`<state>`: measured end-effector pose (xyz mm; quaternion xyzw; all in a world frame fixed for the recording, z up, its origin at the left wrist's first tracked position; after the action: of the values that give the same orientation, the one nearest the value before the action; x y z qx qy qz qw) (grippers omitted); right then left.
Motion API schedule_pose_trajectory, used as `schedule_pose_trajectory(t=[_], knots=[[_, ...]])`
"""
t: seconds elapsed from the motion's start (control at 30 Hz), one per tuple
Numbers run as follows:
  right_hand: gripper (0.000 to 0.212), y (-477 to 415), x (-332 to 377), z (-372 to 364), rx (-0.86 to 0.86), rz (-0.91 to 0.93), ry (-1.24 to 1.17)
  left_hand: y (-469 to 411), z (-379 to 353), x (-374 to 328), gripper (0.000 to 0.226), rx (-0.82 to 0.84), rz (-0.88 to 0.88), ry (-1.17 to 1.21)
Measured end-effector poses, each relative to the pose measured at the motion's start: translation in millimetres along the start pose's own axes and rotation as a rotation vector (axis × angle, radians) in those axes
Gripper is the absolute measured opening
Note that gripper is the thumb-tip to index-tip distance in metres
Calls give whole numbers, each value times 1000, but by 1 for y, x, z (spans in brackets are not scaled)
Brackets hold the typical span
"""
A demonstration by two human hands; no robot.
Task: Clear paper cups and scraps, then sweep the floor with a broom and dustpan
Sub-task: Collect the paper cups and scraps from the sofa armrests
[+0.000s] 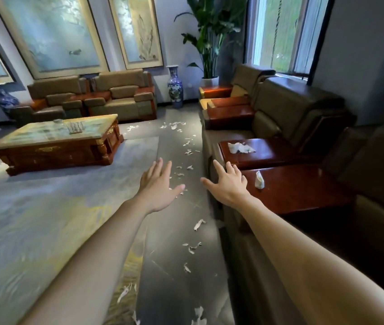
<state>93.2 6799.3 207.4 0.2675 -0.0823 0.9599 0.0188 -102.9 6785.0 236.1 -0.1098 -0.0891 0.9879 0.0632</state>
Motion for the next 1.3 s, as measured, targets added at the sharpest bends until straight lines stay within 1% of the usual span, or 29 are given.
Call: schedule_pose_trajectory(t=[0.13,0.27,0.37,0.53,0.63,0.7,0.87,0.97,1.13,1.3], knots=[[73,-94,-10,-9,14,-52,-4,-100,-13,-1,76,49,-42,61],[64,-169,-40,-16,-12,-116,-45,-201,-45,-21,71,102,-76,113],[63,-217,-77,-25,-56,-238,-43,-268,-87,-45,70,174,-173,177],[63,-298,-138,-54,-131,-447,-70,-386,-169,-59,74,255,-353,109],[64,-336,-173,-78,-173,-595,-93,-450,-217,-67,76,346,-448,82],[65,-352,-194,-96,-186,-682,-107,-482,-249,-79,77,417,-503,106],[64,-355,-247,-136,-162,-914,-117,-510,-319,-112,79,638,-572,214],[66,-353,-280,-154,-155,-1039,-122,-515,-360,-131,80,729,-608,272],[73,-369,-332,-180,-124,-1108,-129,-517,-426,-157,78,810,-591,383],[83,-393,-375,-215,-83,-1126,-211,-526,-481,-163,78,862,-534,443]])
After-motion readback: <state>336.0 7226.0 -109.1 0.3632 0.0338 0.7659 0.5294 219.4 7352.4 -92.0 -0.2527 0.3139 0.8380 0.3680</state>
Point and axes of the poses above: each hand's wrist, its own y-axis away from the middle knuckle, its own z-axis out of the back of the hand, x = y × z, the point moved 1 cm from there along -y, towards the middle knuckle, and after that the axes turned 6 degrees about -x, right-handed, at the moved point
